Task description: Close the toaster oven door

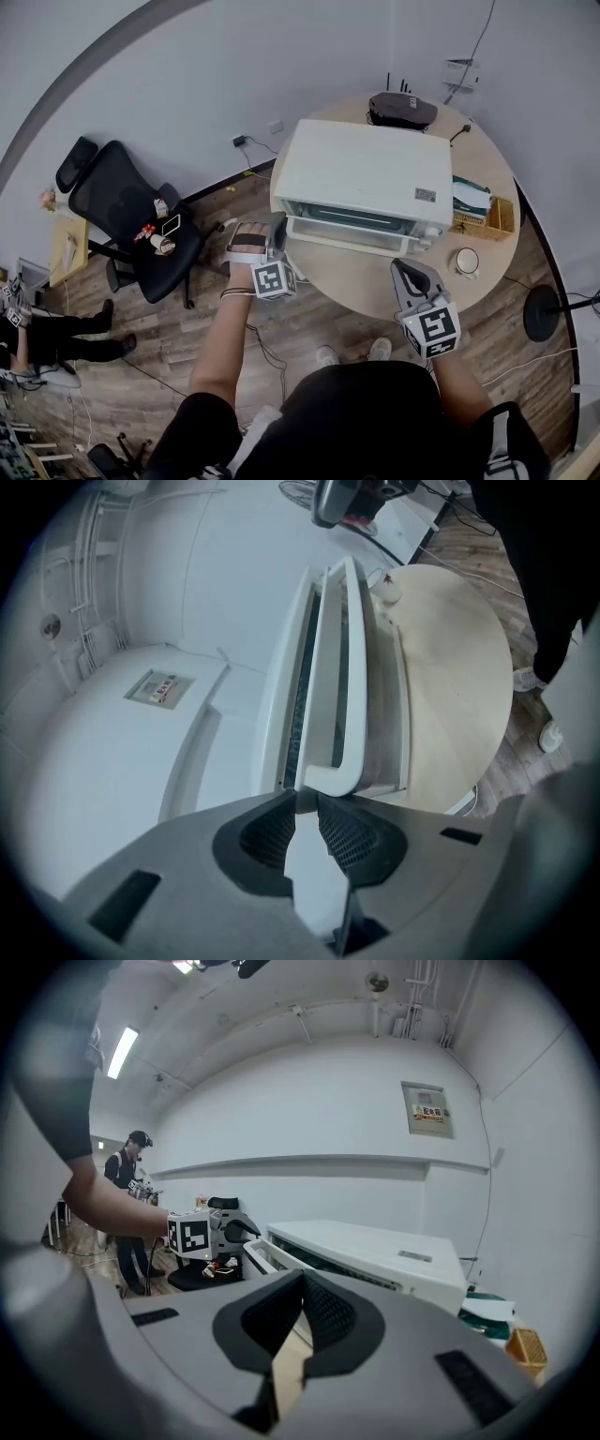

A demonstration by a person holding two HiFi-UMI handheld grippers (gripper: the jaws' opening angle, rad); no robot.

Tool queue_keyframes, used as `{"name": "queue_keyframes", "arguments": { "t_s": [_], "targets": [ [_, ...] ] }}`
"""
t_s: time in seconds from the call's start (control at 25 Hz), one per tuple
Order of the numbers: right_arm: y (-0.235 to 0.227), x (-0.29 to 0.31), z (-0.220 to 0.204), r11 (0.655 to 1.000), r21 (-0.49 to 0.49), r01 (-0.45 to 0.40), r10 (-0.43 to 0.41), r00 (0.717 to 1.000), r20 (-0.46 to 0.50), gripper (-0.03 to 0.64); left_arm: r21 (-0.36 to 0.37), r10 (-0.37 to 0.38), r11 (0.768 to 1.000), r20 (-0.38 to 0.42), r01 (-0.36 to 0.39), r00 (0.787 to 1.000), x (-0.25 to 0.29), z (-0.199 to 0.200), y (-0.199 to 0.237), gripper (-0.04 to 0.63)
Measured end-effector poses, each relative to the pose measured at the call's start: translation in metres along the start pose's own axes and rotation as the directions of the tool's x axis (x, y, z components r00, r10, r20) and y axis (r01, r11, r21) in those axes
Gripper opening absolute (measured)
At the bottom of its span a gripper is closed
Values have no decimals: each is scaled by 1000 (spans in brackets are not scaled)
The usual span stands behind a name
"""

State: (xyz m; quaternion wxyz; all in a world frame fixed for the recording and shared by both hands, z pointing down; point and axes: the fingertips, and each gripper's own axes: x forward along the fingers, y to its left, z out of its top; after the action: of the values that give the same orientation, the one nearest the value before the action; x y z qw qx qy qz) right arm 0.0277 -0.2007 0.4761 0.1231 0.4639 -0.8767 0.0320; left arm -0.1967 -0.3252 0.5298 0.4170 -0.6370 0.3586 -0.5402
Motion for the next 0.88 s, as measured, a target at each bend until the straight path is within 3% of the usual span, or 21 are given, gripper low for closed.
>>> {"name": "queue_keyframes", "arguments": {
  "t_s": [0.32, 0.64, 0.76, 0.88],
  "targets": [
    [-8, -2, -2, 1000, 2, 11, -11, 1000, -8, -6, -3, 26, 1000, -13, -26, 1000, 16, 2, 11, 55],
    [-13, -5, -3, 1000, -6, 20, -20, 1000, -12, -6, 10, 5, 1000, -13, -5, 1000, 22, 2, 16, 57],
    [-13, -3, -1, 1000, -10, 18, -18, 1000, -9, -8, -17, 24, 1000, -8, -24, 1000, 15, 1, 21, 57],
    [-10, -1, 1, 1000, -14, 9, -9, 1000, -7, -8, -94, 54, 994, -1, -54, 999, 2, 1, 26, 57]
  ]
}}
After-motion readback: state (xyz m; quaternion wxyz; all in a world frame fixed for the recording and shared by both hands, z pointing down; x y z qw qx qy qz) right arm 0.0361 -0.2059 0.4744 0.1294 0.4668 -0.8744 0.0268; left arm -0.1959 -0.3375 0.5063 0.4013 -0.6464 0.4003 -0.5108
